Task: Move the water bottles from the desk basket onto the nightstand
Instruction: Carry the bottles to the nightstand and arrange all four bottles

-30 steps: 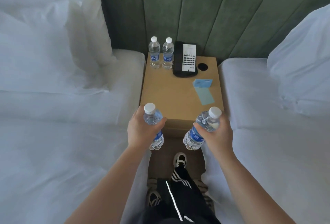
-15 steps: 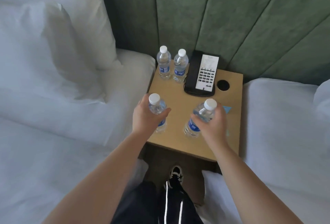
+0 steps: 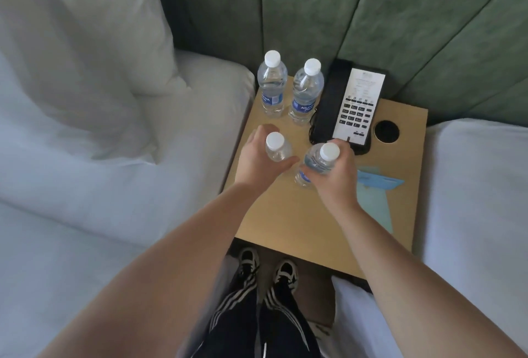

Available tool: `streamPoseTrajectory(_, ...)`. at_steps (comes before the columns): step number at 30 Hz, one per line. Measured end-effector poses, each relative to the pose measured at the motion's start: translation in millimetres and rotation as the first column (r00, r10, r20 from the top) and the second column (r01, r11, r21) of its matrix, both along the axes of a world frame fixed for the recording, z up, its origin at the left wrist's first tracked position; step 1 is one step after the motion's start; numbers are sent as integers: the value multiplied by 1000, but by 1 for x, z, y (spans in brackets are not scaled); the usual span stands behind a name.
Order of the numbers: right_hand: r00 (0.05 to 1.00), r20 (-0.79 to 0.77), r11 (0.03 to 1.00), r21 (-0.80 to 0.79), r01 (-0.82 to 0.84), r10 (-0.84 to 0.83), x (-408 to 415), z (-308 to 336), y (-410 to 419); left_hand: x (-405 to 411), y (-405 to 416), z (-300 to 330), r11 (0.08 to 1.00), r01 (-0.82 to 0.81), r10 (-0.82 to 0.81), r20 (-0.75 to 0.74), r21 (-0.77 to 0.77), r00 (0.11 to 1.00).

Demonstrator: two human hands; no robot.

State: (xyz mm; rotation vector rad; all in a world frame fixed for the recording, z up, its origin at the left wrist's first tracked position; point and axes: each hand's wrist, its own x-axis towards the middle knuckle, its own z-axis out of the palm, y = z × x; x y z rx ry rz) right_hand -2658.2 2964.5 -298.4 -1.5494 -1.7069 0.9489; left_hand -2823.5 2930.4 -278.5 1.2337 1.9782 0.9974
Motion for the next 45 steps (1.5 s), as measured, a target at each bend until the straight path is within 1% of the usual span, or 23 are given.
streamPoseTrajectory(2,1000,-4,1000,-2,-9,9,-4,-2,3,-3,4,-8,999,44,-44,-3,-24,999)
streamPoseTrajectory(7,999,23,999,7,-45,45,-11,-6,0,-12,6,-17,998,39,-37,37,-47,999)
streamPoseTrajectory(11,997,54,998,-17,-54,55,-12,-1,-1,-17,6,-11,982,168,-161,74,-88,984)
streamPoseTrajectory(13,993,35,989,-102,-105,109,-7,5,-1,-24,2,-6,972,217,-209,88,-87,974)
streamPoseTrajectory(15,991,-38,963,-232,-136,131,7,15,1,-37,-1,2,974,219,-212,108,-59,971)
streamPoseTrajectory(16,992,-74,954,-275,-120,104,16,21,5,-46,0,5,977,208,-202,106,-40,974)
streamPoseTrajectory(18,989,-147,954,-298,-21,-24,29,33,22,-65,10,13,987,161,-159,85,-25,984)
streamPoseTrajectory(19,983,-164,956,-293,28,-79,32,38,35,-73,21,16,991,128,-125,87,-34,988)
streamPoseTrajectory(21,985,-143,956,-287,54,-99,25,44,69,-82,51,21,996,59,-51,119,-72,992)
streamPoseTrajectory(23,993,-110,955,-297,-2,-32,6,47,105,-86,89,21,993,51,-33,167,-107,985)
streamPoseTrajectory(26,988,-74,936,-315,-154,138,-25,38,151,-86,134,11,986,136,-98,316,-97,943)
streamPoseTrajectory(27,978,-71,923,-323,-209,197,-33,32,161,-85,144,6,982,167,-128,341,-88,931)
streamPoseTrajectory(28,967,-84,906,-339,-255,240,-39,25,169,-85,150,-1,978,190,-152,337,-84,929)
streamPoseTrajectory(30,950,-136,871,-379,-313,282,-46,13,178,-86,156,-11,977,201,-174,276,-72,945)
streamPoseTrajectory(32,944,-146,867,-374,-328,294,-45,3,180,-89,157,-19,978,204,-191,211,-44,959)
streamPoseTrajectory(33,945,-141,874,-359,-326,294,-44,0,181,-91,158,-23,976,214,-203,203,-33,958)
streamPoseTrajectory(36,961,-113,907,-318,-276,253,-47,1,185,-98,162,-28,974,225,-219,212,-2,952)
streamPoseTrajectory(39,973,-68,935,-271,-231,220,-58,3,194,-104,176,-27,977,211,-212,184,25,960)
streamPoseTrajectory(42,984,-72,964,-201,-172,160,-70,0,207,-106,196,-28,975,213,-219,114,57,969)
streamPoseTrajectory(45,990,-98,980,-163,-114,99,-77,-4,220,-106,215,-30,975,205,-215,122,87,969)
